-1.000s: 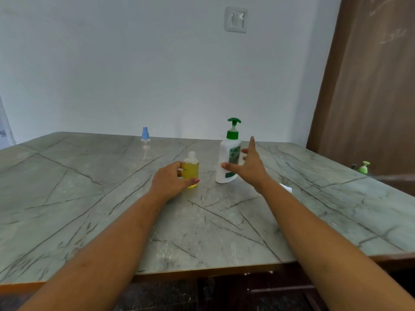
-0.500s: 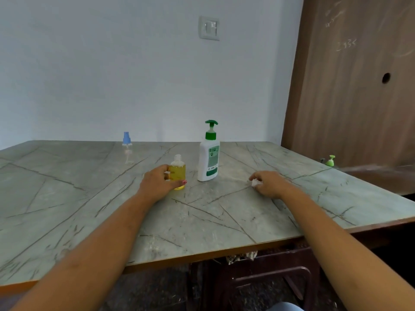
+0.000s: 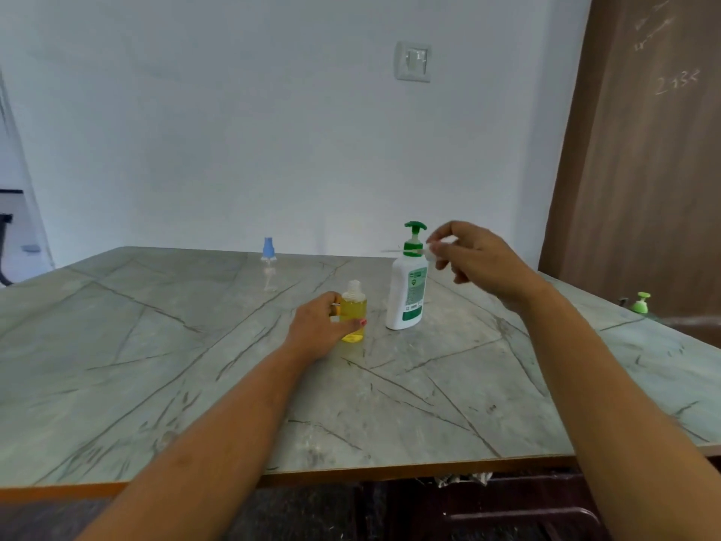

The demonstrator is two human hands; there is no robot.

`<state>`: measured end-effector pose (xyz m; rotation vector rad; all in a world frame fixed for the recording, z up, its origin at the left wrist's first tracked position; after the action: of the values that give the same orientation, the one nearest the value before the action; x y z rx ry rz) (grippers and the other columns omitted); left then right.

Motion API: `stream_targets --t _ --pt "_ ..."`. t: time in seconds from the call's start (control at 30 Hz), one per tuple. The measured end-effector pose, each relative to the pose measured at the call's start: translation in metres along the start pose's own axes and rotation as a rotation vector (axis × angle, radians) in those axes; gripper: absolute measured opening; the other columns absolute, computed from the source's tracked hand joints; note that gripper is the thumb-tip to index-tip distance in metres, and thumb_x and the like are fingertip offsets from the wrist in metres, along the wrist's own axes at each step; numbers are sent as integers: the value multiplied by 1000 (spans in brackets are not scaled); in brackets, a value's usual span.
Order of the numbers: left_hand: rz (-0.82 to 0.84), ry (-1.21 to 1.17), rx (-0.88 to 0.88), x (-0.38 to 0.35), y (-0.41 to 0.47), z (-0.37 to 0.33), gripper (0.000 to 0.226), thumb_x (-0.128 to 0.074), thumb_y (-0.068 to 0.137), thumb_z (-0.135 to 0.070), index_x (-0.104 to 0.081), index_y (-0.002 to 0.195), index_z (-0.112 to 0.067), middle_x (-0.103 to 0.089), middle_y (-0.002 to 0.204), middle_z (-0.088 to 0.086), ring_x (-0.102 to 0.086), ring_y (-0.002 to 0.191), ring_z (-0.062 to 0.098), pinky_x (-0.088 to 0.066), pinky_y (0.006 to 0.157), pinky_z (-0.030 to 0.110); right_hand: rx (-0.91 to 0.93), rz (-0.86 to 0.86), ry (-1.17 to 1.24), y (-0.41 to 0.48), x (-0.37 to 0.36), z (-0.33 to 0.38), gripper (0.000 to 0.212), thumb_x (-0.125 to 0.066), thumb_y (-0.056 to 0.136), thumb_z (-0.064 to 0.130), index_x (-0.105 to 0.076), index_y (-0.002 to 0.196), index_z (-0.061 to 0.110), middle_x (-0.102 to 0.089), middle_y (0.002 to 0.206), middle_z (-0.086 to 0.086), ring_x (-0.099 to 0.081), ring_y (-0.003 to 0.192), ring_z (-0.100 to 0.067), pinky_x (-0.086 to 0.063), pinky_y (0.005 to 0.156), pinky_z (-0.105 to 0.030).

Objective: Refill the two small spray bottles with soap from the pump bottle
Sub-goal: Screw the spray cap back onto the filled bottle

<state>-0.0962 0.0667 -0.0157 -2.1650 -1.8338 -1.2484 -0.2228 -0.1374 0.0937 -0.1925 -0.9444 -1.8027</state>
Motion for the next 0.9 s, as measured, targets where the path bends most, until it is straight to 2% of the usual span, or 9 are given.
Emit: stream_targets --t 0.13,0.27,0.4,0.5,0.63,0.73,0.83,0.9 --pt "-9 1 3 -1 2 1 40 -74 73 -41 -57 103 -20 -63 95 0 -57 85 16 -46 74 29 50 -108 88 31 -28 15 22 -49 94 27 -66 94 13 -60 81 1 -52 66 -6 -42 55 -18" --pt "-29 34 51 1 7 5 48 -72 74 -44 -54 111 -19 -60 100 -1 -56 91 17 -48 81 32 100 -115 91 55 -56 19 17 -57 91 29 -63 93 13 -62 81 -1 -52 68 -12 -44 64 -28" --pt "-54 78 92 3 13 11 55 -71 74 -47 -51 118 -20 -57 105 -2 -54 96 16 -46 82 29 127 -184 199 73 -63 16 12 -61 89 32 -65 86 21 -63 74 4 -54 58 -1 -46 61 -24" --pt "-50 63 121 0 18 17 57 -70 75 -48 -50 120 -21 -58 114 0 -53 100 16 -46 86 29 153 -240 290 76 -66 9 8 -65 86 31 -67 78 28 -64 68 11 -53 60 -4 -46 58 -21" --pt "-62 63 135 -3 22 19 58 -69 77 -47 -48 125 -21 -56 120 0 -52 105 16 -44 91 30 163 -223 403 71 -73 0 4 -67 86 26 -69 84 28 -67 72 11 -56 66 -2 -46 56 -15" --pt "-75 71 126 -3 21 18 57 -69 77 -44 -49 124 -20 -57 120 0 -51 105 16 -43 89 29 175 -301 426 69 -74 -1 5 -66 86 29 -68 85 24 -64 69 8 -55 63 0 -47 56 -15" --pt "-85 76 131 -1 19 15 56 -68 78 -44 -49 124 -19 -57 119 0 -51 104 16 -44 91 30 188 -338 332 66 -80 0 13 -66 86 30 -65 74 30 -62 60 14 -55 61 1 -51 65 -22" --pt "-88 75 141 0 18 15 55 -68 78 -44 -49 123 -20 -57 119 0 -51 104 16 -45 92 32 188 -327 313 65 -85 -1 15 -65 87 27 -66 72 26 -61 55 21 -56 60 7 -50 72 -23"
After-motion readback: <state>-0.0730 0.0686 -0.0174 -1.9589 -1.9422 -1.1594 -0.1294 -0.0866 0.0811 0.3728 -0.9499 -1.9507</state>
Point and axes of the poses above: each hand's wrist, its own y-axis towards the middle knuckle, its own x-axis out of the back of the hand, z = x × y, the point moved 1 cm from there along y, towards the middle knuckle
